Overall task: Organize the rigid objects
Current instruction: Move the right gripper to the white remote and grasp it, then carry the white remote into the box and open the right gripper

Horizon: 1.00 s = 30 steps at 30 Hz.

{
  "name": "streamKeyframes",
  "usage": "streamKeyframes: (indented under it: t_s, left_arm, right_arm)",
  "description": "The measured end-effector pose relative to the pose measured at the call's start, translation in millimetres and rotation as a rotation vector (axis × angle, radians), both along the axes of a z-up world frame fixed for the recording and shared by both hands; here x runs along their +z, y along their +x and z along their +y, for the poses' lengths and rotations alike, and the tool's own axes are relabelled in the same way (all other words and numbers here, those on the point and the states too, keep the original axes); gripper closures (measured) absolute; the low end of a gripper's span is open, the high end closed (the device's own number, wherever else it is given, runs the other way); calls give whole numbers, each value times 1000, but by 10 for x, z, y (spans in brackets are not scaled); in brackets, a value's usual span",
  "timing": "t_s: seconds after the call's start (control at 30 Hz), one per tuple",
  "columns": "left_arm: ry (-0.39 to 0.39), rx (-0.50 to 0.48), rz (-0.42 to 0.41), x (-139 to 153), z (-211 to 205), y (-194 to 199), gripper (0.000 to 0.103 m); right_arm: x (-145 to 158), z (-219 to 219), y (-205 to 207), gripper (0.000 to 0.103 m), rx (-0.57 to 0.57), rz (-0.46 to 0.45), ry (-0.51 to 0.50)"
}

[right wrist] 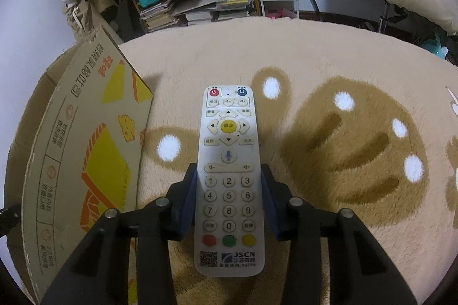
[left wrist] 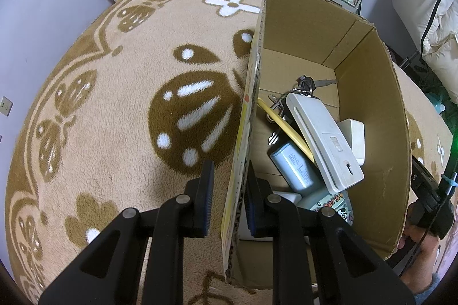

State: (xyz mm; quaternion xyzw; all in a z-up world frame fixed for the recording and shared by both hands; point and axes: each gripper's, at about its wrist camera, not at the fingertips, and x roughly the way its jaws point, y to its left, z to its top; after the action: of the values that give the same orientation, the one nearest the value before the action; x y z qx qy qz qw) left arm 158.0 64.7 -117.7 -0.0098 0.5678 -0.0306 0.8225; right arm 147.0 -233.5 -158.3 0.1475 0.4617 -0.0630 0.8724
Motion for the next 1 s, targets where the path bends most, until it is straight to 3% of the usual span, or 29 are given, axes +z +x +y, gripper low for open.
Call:
streamKeyframes:
  t_s: [0.63, 0.73, 1.0]
  left_arm:
    - [9, -5, -2, -7, -13, 2, 84]
    - [3, -3, 2, -4, -13, 4, 84]
    - [8, -7, 1, 2, -22, 4, 84]
  right_arm:
    - [809, 368, -108, 59, 96, -213, 45]
    - [939, 458, -121, 59, 123, -256, 90]
    - [997, 778, -73, 59, 204, -269, 111]
